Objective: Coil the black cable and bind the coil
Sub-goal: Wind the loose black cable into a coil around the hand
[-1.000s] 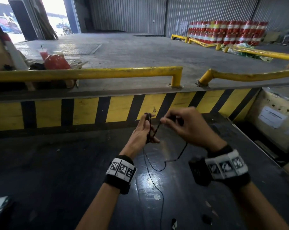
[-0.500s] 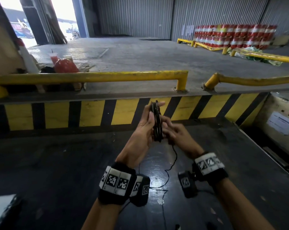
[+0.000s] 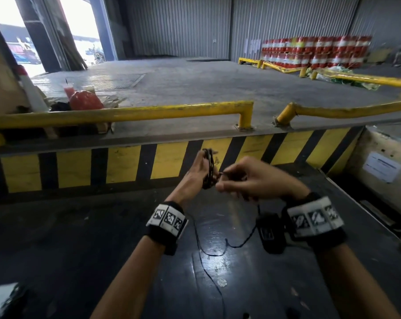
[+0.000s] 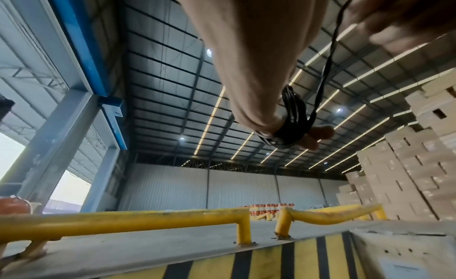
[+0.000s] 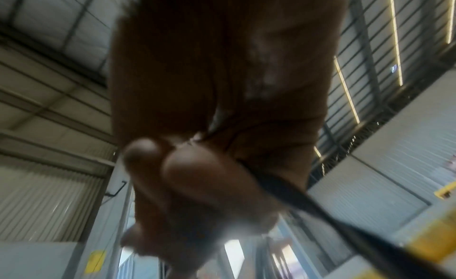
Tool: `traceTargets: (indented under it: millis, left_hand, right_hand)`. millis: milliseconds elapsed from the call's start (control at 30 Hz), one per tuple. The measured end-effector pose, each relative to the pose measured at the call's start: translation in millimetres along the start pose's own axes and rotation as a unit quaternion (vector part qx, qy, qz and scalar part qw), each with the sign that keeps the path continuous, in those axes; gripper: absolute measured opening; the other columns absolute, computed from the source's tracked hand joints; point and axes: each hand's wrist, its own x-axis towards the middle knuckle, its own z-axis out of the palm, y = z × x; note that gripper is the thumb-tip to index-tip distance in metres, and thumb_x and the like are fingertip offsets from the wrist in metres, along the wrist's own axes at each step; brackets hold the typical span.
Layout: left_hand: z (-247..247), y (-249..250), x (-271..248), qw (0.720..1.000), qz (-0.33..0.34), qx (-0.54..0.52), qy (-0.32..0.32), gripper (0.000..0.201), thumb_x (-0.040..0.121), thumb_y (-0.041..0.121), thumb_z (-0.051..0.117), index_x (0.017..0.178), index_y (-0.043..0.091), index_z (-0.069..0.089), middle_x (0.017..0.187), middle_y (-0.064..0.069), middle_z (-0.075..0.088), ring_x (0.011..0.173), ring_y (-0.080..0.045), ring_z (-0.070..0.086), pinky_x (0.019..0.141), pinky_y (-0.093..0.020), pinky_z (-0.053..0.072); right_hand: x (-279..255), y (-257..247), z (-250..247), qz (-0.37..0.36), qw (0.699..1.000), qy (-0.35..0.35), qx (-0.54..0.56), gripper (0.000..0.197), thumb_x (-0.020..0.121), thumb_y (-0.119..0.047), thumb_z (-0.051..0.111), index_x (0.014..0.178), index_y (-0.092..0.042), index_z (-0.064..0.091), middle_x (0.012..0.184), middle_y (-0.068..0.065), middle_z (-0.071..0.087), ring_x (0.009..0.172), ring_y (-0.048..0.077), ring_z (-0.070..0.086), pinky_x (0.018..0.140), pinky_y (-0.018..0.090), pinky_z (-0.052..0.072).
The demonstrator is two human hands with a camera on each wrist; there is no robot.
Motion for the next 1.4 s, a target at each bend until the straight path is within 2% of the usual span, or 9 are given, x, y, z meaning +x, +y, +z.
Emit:
traceTargets:
  millis: [133,300,467,533,766,966,1066,1166,1400]
  left_hand:
    - [19.8,3.6,-16.9,0.997,-0.009,-0.053,-0.064,0.033,0.109,0.034,0.022,0.136,0.033,0.040,0.108,-0.018,0.063,0.086,-0.026,0.072,0.086,-0.039,0.054]
    - [27.5,35.5,-37.9,0.984,0.001,-0.120,-0.132,0.038,0.109,0.031,0.020,0.141,0.027,0.038,0.109,-0.017,0.063,0.090,-0.033,0.070,0.087,-0.036,0.057]
    - [19.7,63.2,-42.0,0.960,0.071,-0.253,-0.097,0.043,0.107,0.030,0.020,0.146,0.015,0.032,0.116,-0.026,0.054,0.091,-0.035,0.066,0.093,-0.044,0.054]
    - [10.8,68.3,-36.4,0.951,0.088,-0.286,-0.074,0.045,0.108,0.029,0.021,0.149,0.014,0.030,0.119,-0.026,0.051,0.098,-0.038,0.059,0.093,-0.047,0.053]
    - [-9.7,75.9,-0.9,0.935,0.102,-0.340,0.020,0.043,0.109,0.028,0.016,0.150,0.019,0.027,0.108,-0.021,0.059,0.096,-0.033,0.069,0.096,-0.047,0.054]
    - [-17.0,40.0,21.7,0.956,0.024,-0.275,0.099,0.039,0.109,0.027,0.019,0.146,0.021,0.030,0.105,-0.017,0.060,0.095,-0.034,0.070,0.095,-0.048,0.055]
    - [-3.8,20.5,14.0,0.990,-0.048,-0.105,0.081,0.035,0.109,0.026,0.024,0.142,0.019,0.033,0.104,-0.011,0.060,0.079,-0.020,0.071,0.073,-0.030,0.060]
    - [18.4,5.7,-4.5,0.989,-0.085,-0.119,-0.001,0.027,0.109,0.015,0.029,0.133,0.009,0.040,0.091,-0.010,0.059,0.062,-0.016,0.068,0.053,-0.025,0.059]
    - [52.9,24.0,-48.7,0.955,-0.032,-0.285,-0.071,0.052,0.107,0.044,0.016,0.147,0.018,0.036,0.109,-0.019,0.060,0.081,-0.028,0.068,0.081,-0.036,0.055]
  right_hand:
    - [8.8,-16.7,-57.9,-0.015,0.993,0.050,-0.103,0.017,0.096,-0.027,0.062,0.085,-0.019,0.071,0.068,0.000,0.064,0.052,0.004,0.054,0.048,0.015,0.042]
    - [35.4,-5.1,-83.2,-0.045,0.987,0.154,-0.031,0.023,0.100,-0.026,0.058,0.081,-0.015,0.066,0.064,-0.005,0.052,0.049,0.000,0.046,0.046,0.011,0.039]
    - [49.0,34.9,-42.2,0.011,0.972,0.176,0.158,0.040,0.103,-0.031,0.050,0.103,0.007,0.064,0.065,0.000,0.053,0.050,0.005,0.050,0.045,0.015,0.041]
    - [46.8,45.0,-14.0,0.014,0.959,0.171,0.226,0.040,0.105,-0.033,0.045,0.111,0.001,0.065,0.069,0.005,0.057,0.054,0.007,0.055,0.050,0.019,0.044]
    - [9.5,21.2,73.0,0.000,0.899,0.073,0.433,0.041,0.107,-0.040,0.033,0.079,-0.014,0.048,0.059,0.000,0.030,0.046,0.013,0.026,0.041,0.021,0.024]
    - [-25.1,-18.7,73.9,0.008,0.981,-0.023,0.194,0.048,0.107,-0.037,0.040,0.077,-0.003,0.055,0.053,-0.001,0.048,0.039,0.018,0.046,0.041,0.026,0.040]
    - [-39.4,-48.9,36.4,-0.047,0.999,-0.011,-0.006,0.031,0.104,-0.029,0.049,0.079,-0.018,0.063,0.061,-0.011,0.056,0.049,0.000,0.053,0.051,0.012,0.042]
    - [-38.3,-75.6,-14.2,-0.092,0.981,0.054,-0.163,0.027,0.102,-0.031,0.049,0.082,-0.030,0.066,0.063,-0.017,0.055,0.057,-0.001,0.055,0.058,0.011,0.040]
    - [19.7,-63.3,-80.7,-0.087,0.961,0.091,-0.246,0.028,0.103,-0.031,0.050,0.083,-0.023,0.068,0.063,-0.013,0.053,0.054,0.001,0.048,0.055,0.014,0.034]
